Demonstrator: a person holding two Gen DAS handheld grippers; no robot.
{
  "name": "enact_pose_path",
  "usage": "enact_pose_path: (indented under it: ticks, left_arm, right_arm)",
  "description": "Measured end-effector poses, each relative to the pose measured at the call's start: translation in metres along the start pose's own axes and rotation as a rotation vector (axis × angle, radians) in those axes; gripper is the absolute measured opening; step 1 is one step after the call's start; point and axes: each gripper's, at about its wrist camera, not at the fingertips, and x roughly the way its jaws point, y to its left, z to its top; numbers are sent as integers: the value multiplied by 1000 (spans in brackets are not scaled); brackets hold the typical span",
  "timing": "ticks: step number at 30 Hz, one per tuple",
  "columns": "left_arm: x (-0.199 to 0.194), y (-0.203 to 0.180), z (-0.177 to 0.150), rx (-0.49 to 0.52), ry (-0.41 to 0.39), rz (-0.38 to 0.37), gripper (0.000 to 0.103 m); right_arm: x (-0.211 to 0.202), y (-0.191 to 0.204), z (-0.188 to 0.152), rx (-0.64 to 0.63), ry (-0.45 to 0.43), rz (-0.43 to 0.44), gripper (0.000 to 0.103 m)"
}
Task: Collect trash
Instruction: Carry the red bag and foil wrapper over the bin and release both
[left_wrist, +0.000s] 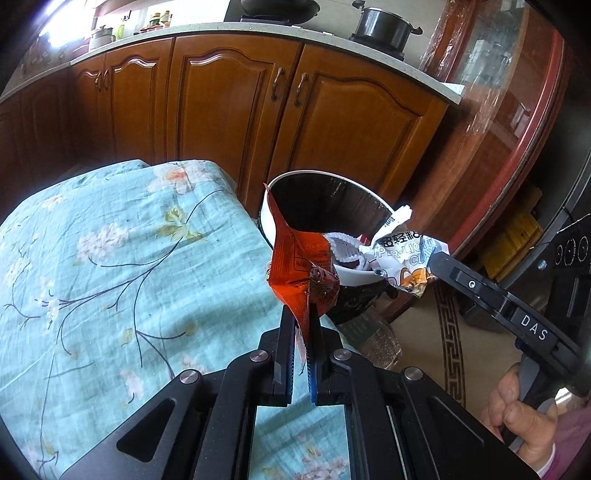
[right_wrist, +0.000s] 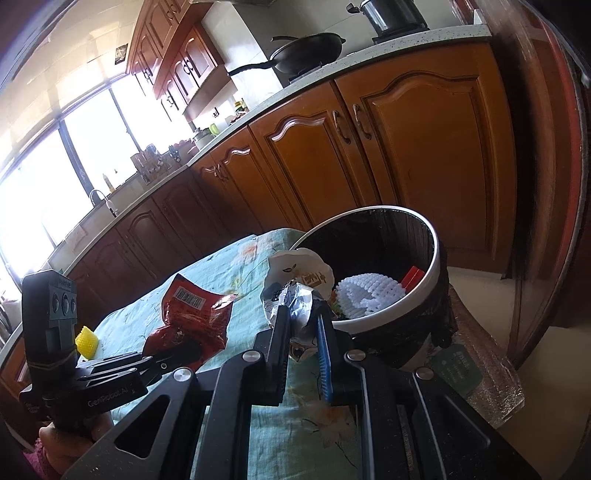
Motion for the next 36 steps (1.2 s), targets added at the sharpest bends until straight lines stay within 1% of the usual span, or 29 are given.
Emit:
enact_pose_path:
  ticks: [9, 16, 25, 36]
  left_arm:
    - [19, -10, 15, 37, 9, -2, 4]
    - [40, -14, 37, 43, 16, -14, 4]
    - [74, -15, 69, 67, 50, -9, 4]
    - [115, -22, 86, 84, 116, 0, 4]
  right_arm:
    - [5, -11, 10, -4, -4, -29, 14]
    - [13, -23, 24, -8, 1, -65, 14]
    - [34, -36, 41, -19, 46, -104, 14]
    - [61, -40, 55, -61, 112, -143, 14]
